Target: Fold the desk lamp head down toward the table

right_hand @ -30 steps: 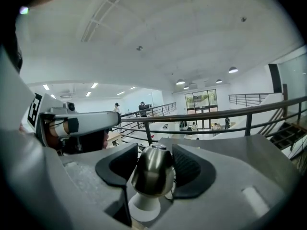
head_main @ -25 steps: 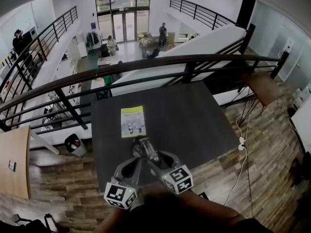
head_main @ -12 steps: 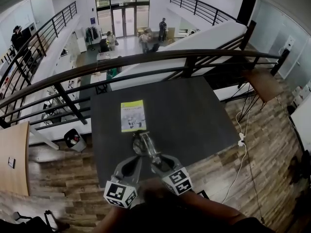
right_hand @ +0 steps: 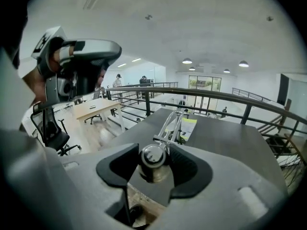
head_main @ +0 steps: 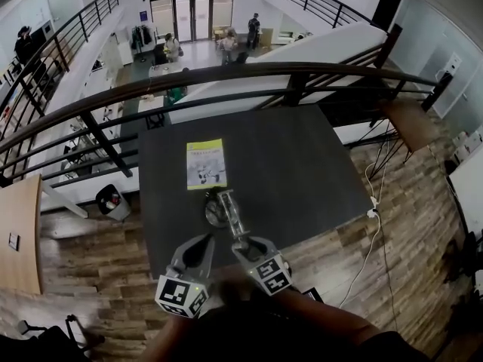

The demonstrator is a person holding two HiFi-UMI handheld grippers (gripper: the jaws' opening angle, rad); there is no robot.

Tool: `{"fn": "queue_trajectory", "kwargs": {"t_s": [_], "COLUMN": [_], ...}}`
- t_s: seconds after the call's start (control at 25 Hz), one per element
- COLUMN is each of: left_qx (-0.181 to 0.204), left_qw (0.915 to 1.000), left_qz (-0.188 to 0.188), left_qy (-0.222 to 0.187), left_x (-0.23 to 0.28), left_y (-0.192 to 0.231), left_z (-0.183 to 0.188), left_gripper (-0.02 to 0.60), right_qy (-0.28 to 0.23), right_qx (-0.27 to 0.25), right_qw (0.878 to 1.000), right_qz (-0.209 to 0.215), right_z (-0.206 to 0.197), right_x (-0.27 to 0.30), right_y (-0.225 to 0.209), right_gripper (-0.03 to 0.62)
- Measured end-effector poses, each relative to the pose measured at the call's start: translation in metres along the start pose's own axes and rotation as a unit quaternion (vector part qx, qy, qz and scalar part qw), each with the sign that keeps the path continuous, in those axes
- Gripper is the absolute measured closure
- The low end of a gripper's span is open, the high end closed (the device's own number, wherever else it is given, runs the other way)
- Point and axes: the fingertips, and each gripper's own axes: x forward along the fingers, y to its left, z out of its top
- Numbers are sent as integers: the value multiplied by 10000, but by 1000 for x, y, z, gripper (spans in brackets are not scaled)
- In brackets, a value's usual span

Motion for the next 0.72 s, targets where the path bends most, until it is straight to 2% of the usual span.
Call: {"fn": "queue_trajectory", "kwargs": {"t_s": [0.32,0.72], "left_qx": [40,114], "left_qw": [9999,9995], "left_qz": [73,204], "left_qy": [107,201], "left_x": [-4,-4], "left_y": [3,3], "left_z": [-7,-8], "left_gripper": [580,580], "right_qy": [505,782], "right_qx": [-431,-636], "right_qw": [9978,9949], "right_qz": [-18,9], "right_z": [-45,-70], "right_x": [41,77], "right_y": [1,-5], "right_gripper": [399,399]}}
